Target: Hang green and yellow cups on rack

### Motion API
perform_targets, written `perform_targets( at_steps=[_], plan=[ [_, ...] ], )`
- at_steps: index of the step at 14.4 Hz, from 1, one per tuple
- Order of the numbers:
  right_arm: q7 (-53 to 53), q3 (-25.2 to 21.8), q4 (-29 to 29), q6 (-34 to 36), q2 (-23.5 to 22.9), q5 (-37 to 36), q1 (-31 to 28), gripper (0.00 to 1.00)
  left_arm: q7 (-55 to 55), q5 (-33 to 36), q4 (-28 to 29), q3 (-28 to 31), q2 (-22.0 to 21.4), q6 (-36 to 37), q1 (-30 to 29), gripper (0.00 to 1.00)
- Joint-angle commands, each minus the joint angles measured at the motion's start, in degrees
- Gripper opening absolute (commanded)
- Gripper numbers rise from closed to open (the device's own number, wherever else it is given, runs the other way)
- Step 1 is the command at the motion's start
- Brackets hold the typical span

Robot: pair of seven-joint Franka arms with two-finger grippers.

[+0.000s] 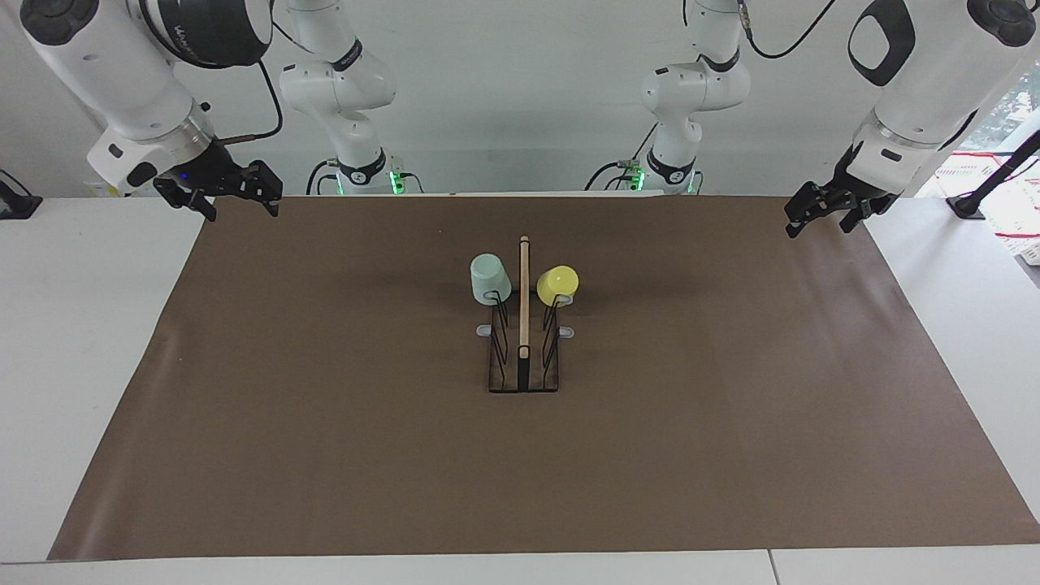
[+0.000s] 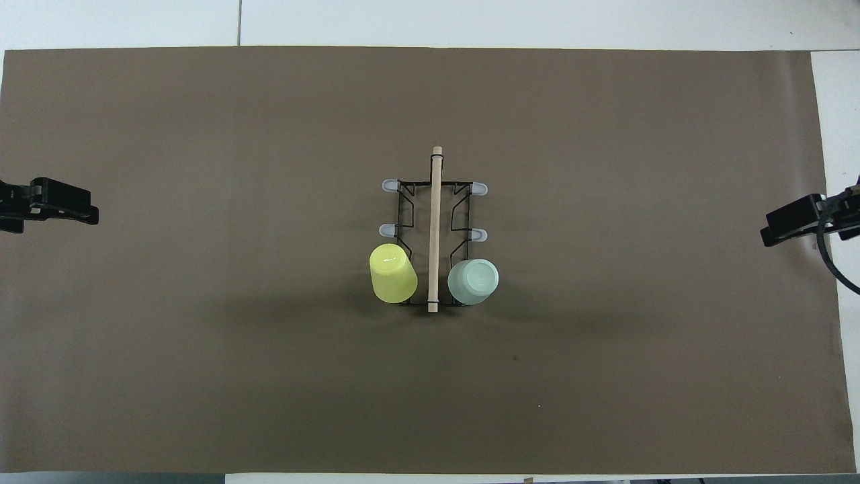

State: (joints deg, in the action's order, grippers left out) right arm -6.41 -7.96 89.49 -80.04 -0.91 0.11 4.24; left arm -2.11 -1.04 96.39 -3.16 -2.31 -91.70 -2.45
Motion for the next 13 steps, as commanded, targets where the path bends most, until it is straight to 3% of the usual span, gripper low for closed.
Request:
perform_targets(
  at_steps=[1, 13],
  plan=[
    [1.1, 0.1, -2.2, 1.3, -0.4, -0.5, -0.5, 1.0, 0.3, 1.0, -0.2, 0.1, -0.2, 0.6, 0.2, 1.0],
    [1.3, -0.6, -1.0, -2.9, 0.4, -0.4, -1.9, 1.0, 0.3, 0.9, -0.2, 0.1, -0.2, 0.6, 0.2, 1.0]
  ],
)
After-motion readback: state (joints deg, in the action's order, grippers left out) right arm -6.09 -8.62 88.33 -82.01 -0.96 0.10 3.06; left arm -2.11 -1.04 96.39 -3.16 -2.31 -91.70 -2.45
